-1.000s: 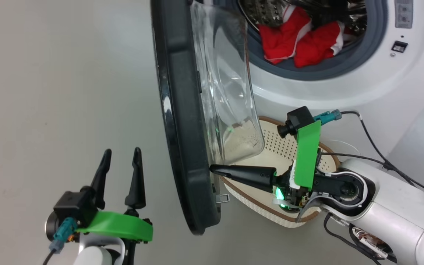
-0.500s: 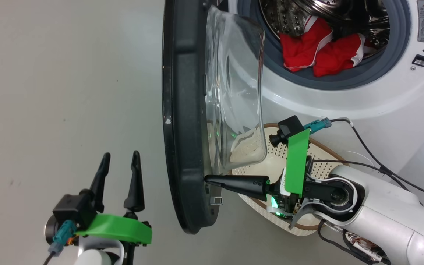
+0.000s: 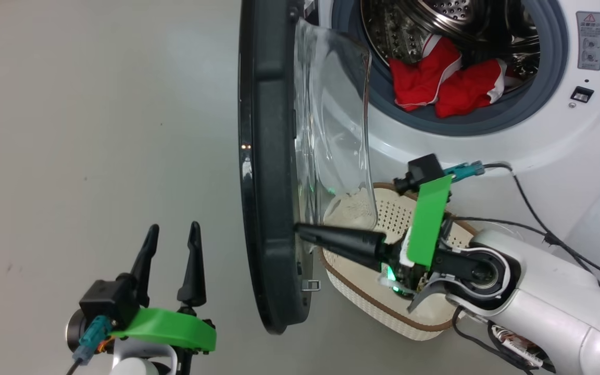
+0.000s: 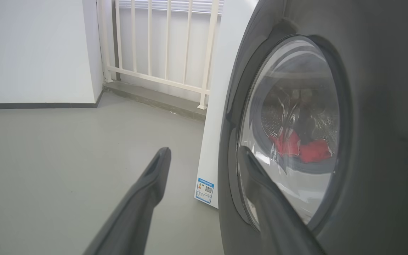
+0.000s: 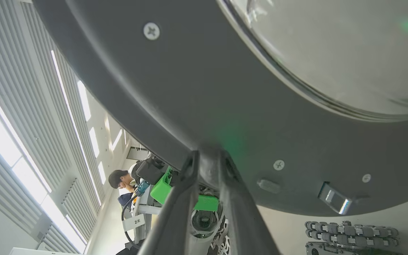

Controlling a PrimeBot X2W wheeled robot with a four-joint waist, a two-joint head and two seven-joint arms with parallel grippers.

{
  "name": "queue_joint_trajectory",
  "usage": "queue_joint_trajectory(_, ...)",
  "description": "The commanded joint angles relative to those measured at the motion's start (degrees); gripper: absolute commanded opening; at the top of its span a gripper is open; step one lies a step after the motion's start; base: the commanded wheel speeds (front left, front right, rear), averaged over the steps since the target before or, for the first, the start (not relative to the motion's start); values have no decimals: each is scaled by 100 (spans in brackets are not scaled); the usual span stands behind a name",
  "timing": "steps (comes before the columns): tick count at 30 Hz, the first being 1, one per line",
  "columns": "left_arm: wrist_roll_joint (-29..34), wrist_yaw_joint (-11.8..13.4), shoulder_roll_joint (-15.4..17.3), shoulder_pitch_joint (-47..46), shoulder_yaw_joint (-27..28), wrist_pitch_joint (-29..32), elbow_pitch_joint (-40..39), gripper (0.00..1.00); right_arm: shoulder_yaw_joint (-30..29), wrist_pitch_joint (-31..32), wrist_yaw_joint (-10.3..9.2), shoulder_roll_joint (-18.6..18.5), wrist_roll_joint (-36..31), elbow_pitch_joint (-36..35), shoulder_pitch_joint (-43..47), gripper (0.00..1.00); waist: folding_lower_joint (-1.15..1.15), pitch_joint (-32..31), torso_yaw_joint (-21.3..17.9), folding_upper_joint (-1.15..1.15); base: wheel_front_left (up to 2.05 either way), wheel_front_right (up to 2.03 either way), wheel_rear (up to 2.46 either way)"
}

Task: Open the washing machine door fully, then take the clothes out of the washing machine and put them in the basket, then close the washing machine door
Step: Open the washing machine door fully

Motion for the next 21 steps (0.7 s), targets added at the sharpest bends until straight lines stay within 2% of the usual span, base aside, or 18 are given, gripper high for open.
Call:
queue_joint_trajectory(1, 9, -7, 102, -94, 174, -29, -104, 100, -164, -124, 30, -25, -74, -149, 171, 100, 0, -25, -29, 0, 0, 0, 0)
queue_joint_trajectory(5, 10, -2, 102, -84, 220, -29, -120, 100, -387, -443, 30, -133, -183, -289, 336, 100, 0, -49, -105, 0, 0, 0, 0)
queue_joint_trajectory(9, -2, 31, 102, -55, 254, -29, -184, 100, -455, -814, 30, -296, -610, -408, 473, 100, 0, -56, -173, 0, 0, 0, 0)
queue_joint_trajectory(15, 21, 82, 102, -1, 290, -29, -296, 100, -341, -1552, 30, -570, -1593, -418, 668, 100, 0, -33, -245, 0, 0, 0, 0)
queue_joint_trajectory(21, 99, 16, 102, 43, 318, -29, -294, 100, -60, -2519, 30, -754, -2641, 14, 744, 100, 0, -51, -299, 0, 0, 0, 0)
